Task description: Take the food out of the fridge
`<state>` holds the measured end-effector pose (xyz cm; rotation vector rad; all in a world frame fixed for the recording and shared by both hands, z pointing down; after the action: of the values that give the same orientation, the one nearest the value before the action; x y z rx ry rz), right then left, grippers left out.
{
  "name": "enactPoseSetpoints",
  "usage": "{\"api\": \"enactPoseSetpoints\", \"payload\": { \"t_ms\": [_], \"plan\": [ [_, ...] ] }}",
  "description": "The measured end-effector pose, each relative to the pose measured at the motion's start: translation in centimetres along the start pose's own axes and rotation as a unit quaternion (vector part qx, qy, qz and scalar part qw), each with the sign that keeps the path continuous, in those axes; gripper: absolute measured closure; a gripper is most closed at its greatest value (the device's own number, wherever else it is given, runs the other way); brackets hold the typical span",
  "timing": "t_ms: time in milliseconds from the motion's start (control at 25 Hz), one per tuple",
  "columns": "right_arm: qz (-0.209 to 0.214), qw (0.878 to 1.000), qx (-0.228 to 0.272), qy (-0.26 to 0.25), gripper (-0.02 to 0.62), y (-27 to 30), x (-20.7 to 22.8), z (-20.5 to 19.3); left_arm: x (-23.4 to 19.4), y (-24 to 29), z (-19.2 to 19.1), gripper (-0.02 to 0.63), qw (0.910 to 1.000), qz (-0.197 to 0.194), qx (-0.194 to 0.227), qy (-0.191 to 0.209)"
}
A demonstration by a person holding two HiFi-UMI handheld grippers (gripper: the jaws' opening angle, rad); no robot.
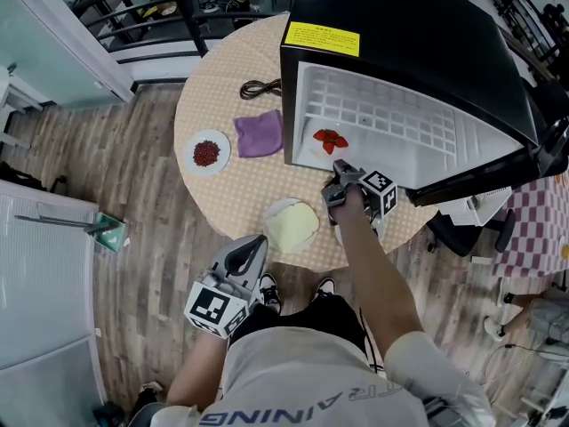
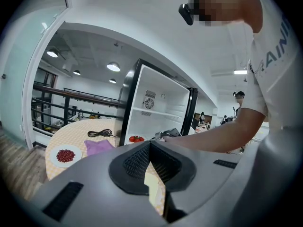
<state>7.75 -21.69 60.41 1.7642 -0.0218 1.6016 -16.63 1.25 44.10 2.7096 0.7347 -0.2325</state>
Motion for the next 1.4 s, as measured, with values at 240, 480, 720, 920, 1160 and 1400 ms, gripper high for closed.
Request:
{"api": "enactPoseSetpoints", "payload": {
  "t_ms": [240,480,720,920,1160,1400],
  "plan": [
    [0.01,1.0,-0.001,-0.003,0.56,-0.7,0.2,-0.1,-0.4,-0.3,0.1,0.6,1.0,0.004,0.002,-0.008],
    [0.008,1.0,-0.006,-0.003,0.56,-1.7,1.2,-0.5,-0.5,-0.2,0.0,0.6,0.9999,-0.001,0.002,-0.011],
    [0.013,1.0,-0.015,-0.008,0.56,-2.1,1.6,-0.7,-0.4,0.0,-0.1,0.6,0.9999,-0.005,-0.001,-0.013],
    [0.036,0.999,-0.02,0.006,0.549,-1.4,1.8,-0.6,-0.4,-0.1,-0.5,0.6,0.9999,-0.007,-0.009,-0.012],
    [0.054,0.998,-0.012,0.036,0.551,-0.7,2.1,-0.5,-0.7,-0.5,-1.4,0.6,0.9996,0.004,-0.021,-0.017],
    [0.09,0.995,-0.01,0.043,0.557,-1.0,2.6,-0.6,-0.5,-0.2,-1.8,0.6,0.9994,0.0,-0.028,-0.019]
  ]
}}
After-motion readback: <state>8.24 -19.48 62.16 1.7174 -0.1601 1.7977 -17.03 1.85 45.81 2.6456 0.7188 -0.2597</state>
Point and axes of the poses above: the fingertips, and each gripper's own axes: y forward along the fingers, x to its right, z out of its top, the point moved 9 cm from there along -y, backward along the fingers, and after that the axes turned 1 degree about -y, right-handed, at the moved point
